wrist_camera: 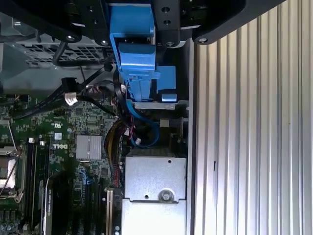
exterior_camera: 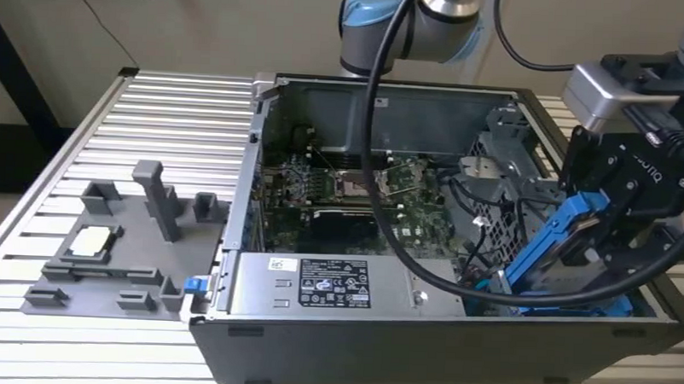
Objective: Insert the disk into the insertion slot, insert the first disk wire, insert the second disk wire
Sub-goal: 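Insert the disk into the insertion slot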
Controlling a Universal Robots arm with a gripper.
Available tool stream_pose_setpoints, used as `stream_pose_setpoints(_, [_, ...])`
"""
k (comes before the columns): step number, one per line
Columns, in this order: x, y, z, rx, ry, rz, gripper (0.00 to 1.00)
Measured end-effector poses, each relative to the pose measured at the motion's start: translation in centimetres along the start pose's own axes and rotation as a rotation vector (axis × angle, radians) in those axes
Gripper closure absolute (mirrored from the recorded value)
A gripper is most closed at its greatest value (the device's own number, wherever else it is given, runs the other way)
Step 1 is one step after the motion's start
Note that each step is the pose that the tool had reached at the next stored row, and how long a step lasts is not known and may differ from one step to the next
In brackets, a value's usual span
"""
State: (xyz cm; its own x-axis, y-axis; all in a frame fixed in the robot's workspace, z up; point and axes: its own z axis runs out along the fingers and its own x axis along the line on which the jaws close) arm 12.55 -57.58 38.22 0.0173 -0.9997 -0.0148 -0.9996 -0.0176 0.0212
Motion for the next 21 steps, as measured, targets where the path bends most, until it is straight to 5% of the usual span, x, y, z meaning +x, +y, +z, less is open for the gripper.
stream_pose_setpoints(12, [0.03, -0.1, 2.16, 0.0, 0.0001, 0.0, 0.67])
stream_pose_setpoints(21, [0.03, -0.11, 2.29, 0.0, -0.0001, 0.0, 0.66])
